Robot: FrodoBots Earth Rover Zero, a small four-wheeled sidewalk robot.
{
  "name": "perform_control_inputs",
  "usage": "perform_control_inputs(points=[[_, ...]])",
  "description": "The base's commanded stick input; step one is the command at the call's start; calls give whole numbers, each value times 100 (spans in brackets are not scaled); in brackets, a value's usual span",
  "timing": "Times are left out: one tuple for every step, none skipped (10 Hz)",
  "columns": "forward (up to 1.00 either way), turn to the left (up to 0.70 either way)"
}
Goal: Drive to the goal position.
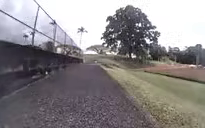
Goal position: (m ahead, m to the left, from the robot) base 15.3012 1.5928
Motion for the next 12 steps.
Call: perform_control_inputs(points=[[70,36],[70,36],[70,36],[70,36],[70,31],[70,18],[70,1],[70,1],[70,1],[70,1],[70,1],[70,1]])
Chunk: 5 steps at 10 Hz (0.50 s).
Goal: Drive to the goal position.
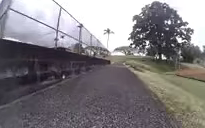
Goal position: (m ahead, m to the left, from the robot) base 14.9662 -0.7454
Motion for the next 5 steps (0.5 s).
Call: perform_control_inputs(points=[[70,1],[70,-1],[70,-3],[70,-20],[70,-27]])
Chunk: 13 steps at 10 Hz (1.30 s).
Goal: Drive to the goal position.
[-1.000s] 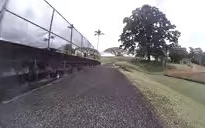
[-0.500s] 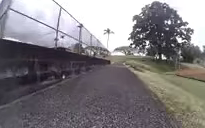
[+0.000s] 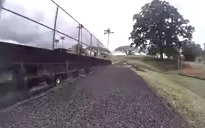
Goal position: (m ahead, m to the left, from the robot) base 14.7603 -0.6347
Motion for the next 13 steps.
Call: perform_control_inputs(points=[[70,-23],[70,-7],[70,-1],[70,-1],[70,-1],[70,-1],[70,-1],[70,-1],[70,-2],[70,-9],[70,-25],[70,-18],[70,-8]])
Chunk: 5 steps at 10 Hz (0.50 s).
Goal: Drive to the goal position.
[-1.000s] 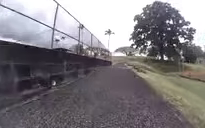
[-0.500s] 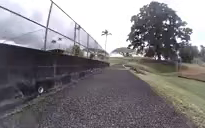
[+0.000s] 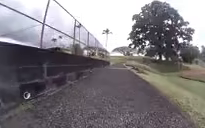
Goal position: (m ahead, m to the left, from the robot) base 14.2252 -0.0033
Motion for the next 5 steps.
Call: perform_control_inputs(points=[[70,-7],[70,-13],[70,-30],[70,-34],[70,-34]])
